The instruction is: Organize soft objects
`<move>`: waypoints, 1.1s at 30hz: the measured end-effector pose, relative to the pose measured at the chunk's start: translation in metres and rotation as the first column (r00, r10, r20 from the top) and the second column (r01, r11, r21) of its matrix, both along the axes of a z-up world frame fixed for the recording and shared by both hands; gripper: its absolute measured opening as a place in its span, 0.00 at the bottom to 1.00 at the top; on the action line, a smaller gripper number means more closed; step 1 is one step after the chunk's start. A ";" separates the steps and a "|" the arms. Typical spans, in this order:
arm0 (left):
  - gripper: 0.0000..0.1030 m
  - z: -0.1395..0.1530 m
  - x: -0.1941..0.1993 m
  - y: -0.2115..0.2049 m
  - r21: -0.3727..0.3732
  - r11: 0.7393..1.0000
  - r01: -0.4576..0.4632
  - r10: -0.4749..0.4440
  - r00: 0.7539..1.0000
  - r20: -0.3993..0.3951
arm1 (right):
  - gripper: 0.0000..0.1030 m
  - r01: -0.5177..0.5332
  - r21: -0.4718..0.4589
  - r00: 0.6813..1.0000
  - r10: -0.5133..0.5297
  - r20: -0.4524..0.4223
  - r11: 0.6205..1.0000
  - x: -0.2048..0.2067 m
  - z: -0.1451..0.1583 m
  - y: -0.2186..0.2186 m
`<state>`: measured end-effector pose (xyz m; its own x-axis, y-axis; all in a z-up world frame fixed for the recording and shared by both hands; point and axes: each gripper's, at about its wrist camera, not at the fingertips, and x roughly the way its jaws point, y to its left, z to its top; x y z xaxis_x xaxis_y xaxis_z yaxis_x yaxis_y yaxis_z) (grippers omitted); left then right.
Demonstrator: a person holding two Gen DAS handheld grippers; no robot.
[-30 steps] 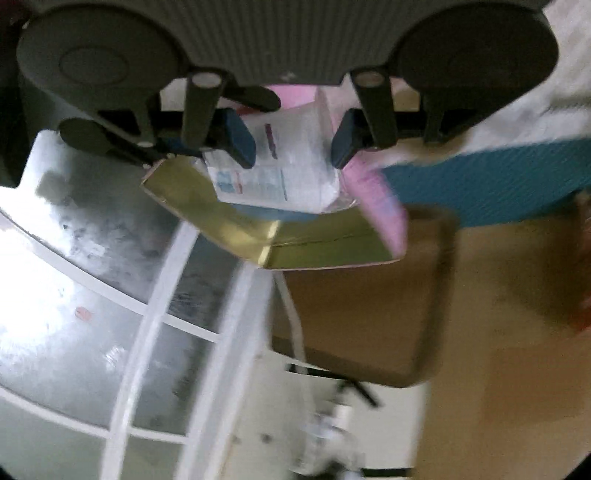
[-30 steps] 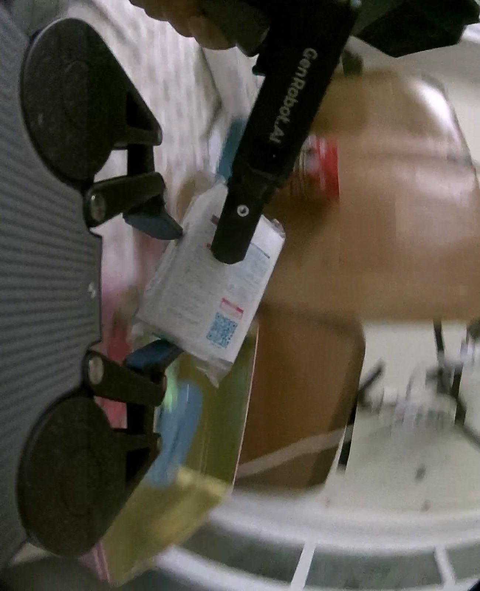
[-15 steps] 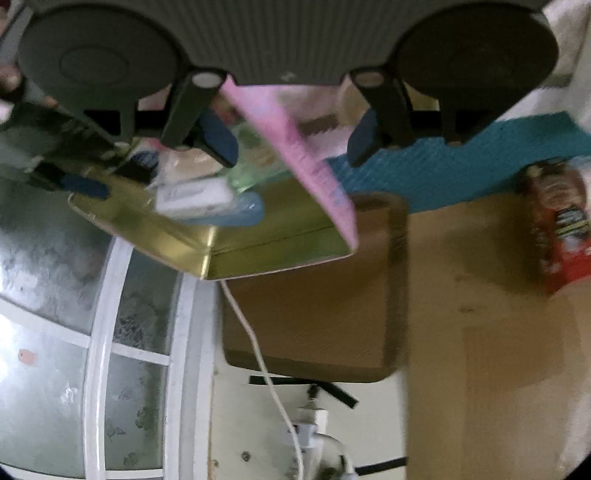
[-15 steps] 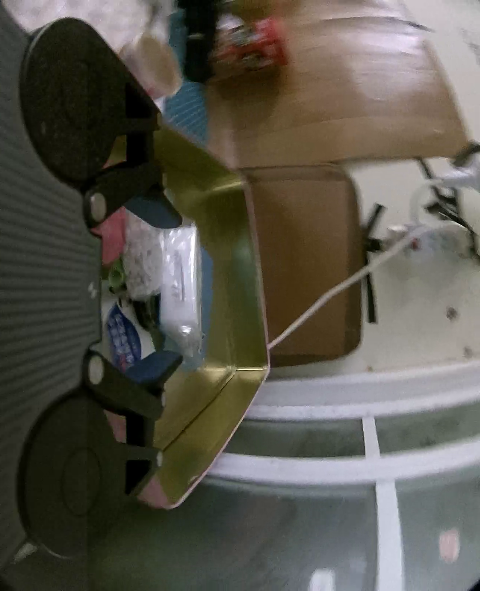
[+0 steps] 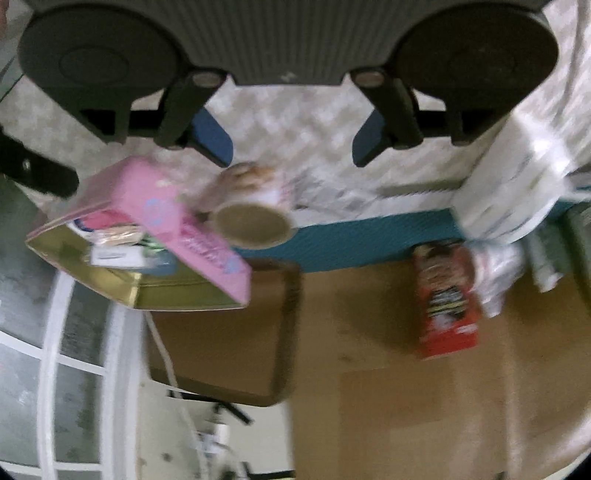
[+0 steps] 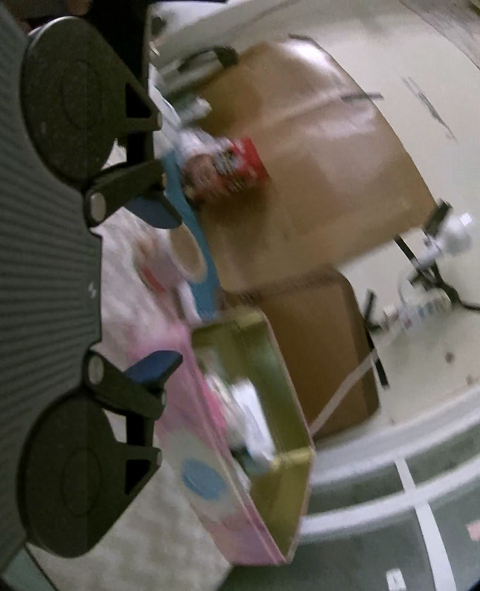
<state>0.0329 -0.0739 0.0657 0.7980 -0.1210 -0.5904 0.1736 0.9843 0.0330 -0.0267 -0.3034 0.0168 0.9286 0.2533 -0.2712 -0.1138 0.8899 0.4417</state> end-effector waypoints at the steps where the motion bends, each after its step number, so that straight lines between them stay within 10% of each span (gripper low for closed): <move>1: 0.77 -0.002 -0.005 0.009 0.003 1.000 -0.018 0.018 1.000 0.004 | 0.73 -0.024 0.001 1.000 0.024 -0.007 1.000 -0.004 -0.001 0.010; 11: 0.99 -0.024 -0.038 0.066 0.013 0.993 -0.115 0.115 0.993 0.004 | 0.73 -0.150 -0.008 0.986 0.149 -0.078 0.989 -0.020 -0.007 0.082; 24: 1.00 -0.031 -0.043 0.098 -0.043 0.985 -0.166 0.166 0.986 0.007 | 0.80 -0.169 -0.057 0.980 0.161 -0.121 0.984 -0.024 -0.007 0.124; 33: 1.00 -0.041 -0.035 0.114 -0.084 0.981 -0.176 0.174 0.984 -0.033 | 0.65 -0.176 -0.132 0.980 0.160 -0.120 0.976 -0.021 -0.008 0.145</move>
